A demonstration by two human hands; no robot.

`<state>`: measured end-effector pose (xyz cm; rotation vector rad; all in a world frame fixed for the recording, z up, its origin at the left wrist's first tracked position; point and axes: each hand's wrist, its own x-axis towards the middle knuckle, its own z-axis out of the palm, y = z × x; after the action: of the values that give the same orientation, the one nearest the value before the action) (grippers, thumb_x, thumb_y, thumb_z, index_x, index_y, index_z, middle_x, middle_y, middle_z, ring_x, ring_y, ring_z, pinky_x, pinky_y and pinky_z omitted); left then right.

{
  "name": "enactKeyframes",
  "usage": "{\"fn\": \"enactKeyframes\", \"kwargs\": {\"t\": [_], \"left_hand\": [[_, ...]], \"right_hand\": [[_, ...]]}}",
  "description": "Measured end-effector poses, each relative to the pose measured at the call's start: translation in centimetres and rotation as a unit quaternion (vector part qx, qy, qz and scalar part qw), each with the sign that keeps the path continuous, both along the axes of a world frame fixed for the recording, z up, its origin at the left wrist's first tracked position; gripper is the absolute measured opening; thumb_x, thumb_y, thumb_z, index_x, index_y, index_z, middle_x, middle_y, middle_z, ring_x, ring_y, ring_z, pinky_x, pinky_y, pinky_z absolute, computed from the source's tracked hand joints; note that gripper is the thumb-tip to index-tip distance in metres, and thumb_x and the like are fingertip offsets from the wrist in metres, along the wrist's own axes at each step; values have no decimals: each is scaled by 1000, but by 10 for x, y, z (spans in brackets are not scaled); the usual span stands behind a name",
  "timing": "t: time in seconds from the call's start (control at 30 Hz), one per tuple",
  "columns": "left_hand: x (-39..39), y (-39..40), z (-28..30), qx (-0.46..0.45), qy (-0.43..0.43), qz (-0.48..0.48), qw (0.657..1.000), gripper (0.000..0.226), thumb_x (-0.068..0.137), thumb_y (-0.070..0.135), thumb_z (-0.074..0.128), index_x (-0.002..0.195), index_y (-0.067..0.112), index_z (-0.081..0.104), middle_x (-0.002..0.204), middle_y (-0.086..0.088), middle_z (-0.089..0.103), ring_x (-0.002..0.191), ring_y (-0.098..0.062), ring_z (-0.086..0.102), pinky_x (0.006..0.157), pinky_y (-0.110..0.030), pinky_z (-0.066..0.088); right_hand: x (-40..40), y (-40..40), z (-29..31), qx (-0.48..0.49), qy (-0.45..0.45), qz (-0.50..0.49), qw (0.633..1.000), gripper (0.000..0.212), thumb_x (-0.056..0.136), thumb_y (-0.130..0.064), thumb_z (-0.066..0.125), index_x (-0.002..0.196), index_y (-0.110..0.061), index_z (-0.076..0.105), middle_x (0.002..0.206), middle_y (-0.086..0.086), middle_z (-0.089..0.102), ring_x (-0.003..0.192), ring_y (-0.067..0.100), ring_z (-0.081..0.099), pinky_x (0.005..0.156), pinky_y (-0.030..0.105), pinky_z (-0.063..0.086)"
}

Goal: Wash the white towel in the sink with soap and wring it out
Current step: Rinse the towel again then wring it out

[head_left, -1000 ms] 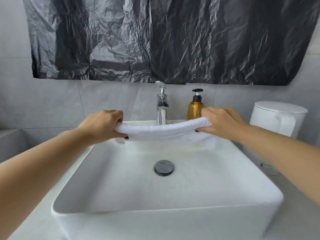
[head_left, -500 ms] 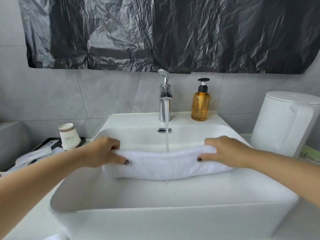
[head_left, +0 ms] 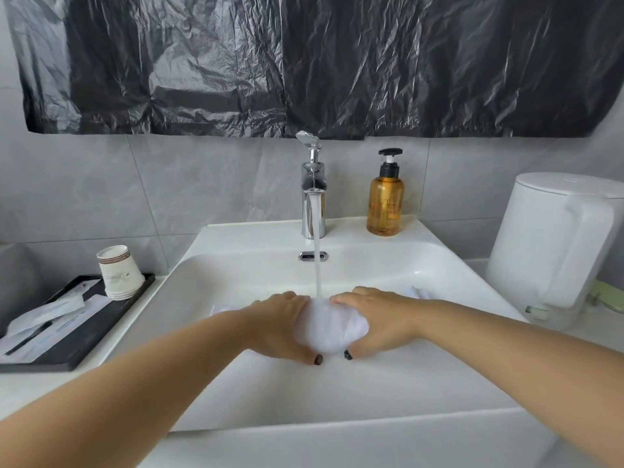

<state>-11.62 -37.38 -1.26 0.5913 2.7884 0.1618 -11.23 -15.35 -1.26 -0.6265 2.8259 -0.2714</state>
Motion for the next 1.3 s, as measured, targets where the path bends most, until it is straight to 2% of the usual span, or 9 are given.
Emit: {"fn": "enactKeyframes", "kwargs": {"t": [0.13, 0.27, 0.4, 0.57, 0.73, 0.9, 1.07, 1.2, 1.3], "left_hand": [[5, -3, -3, -31, 56, -29, 998, 81, 66, 74, 69, 135, 42, 41, 109, 12, 47, 114, -16, 47, 93, -33, 37], [2, -2, 4, -42, 1, -11, 999, 67, 55, 81, 68, 110, 45, 54, 99, 14, 48, 103, -18, 53, 90, -34, 46], [-6, 1, 7, -16, -19, -3, 1000, 56, 52, 77, 74, 82, 33, 59, 93, 11, 59, 89, -13, 60, 81, -31, 51], [-8, 5, 4, -15, -50, 20, 998, 53, 52, 71, 76, 77, 26, 63, 83, 6, 60, 76, -15, 60, 67, -32, 49], [-13, 15, 14, -45, -51, 32, 997, 53, 55, 66, 78, 74, 19, 62, 70, 7, 50, 63, -18, 50, 60, -29, 38], [-5, -2, -4, -17, -5, -6, 1000, 61, 52, 80, 60, 89, 32, 63, 103, 10, 46, 104, -15, 50, 90, -38, 50], [-7, -8, 2, -58, 42, -14, 997, 59, 71, 69, 54, 118, 34, 59, 106, 9, 58, 103, -19, 57, 92, -38, 50], [-12, 4, 12, -29, 21, 16, 999, 79, 70, 56, 70, 141, 32, 43, 130, 7, 47, 118, -18, 54, 99, -39, 49], [-17, 23, 24, 105, -58, 9, 993, 99, 55, 56, 81, 141, 30, 39, 131, 11, 50, 122, -14, 52, 102, -37, 48]], "right_hand": [[15, -7, 6, 50, 27, 29, 998, 61, 73, -56, 69, 124, -48, 36, 98, -9, 34, 88, 13, 38, 61, 24, 24], [10, -15, 8, 76, 8, 22, 997, 52, 65, -64, 68, 109, -49, 44, 96, -7, 37, 91, 20, 42, 70, 30, 36], [-5, -18, 6, 65, -5, 5, 998, 48, 54, -63, 69, 87, -32, 54, 89, -3, 53, 78, 18, 55, 69, 37, 48], [-5, -16, 7, 54, -52, -25, 997, 31, 53, -65, 70, 65, -43, 51, 72, -12, 47, 81, 16, 47, 66, 35, 46], [-7, -17, 19, 44, -69, -14, 997, 53, 54, -64, 74, 99, -38, 62, 102, -11, 63, 96, 15, 60, 84, 36, 52], [-2, 5, 9, 43, -70, 12, 997, 55, 56, -59, 74, 105, -50, 51, 107, -7, 37, 103, 19, 44, 84, 44, 52], [-6, 29, 16, 111, -65, -28, 991, 61, 58, -46, 71, 113, -40, 47, 106, -12, 36, 107, 13, 46, 86, 42, 52], [-8, 4, 18, 163, 111, 63, 978, 39, 75, -22, 67, 111, -19, 53, 107, -2, 46, 103, 23, 50, 70, 32, 39], [-18, -9, 37, 82, 235, 99, 963, 42, 75, -18, 64, 117, -22, 58, 108, -3, 47, 105, 21, 45, 73, 30, 26]]}}
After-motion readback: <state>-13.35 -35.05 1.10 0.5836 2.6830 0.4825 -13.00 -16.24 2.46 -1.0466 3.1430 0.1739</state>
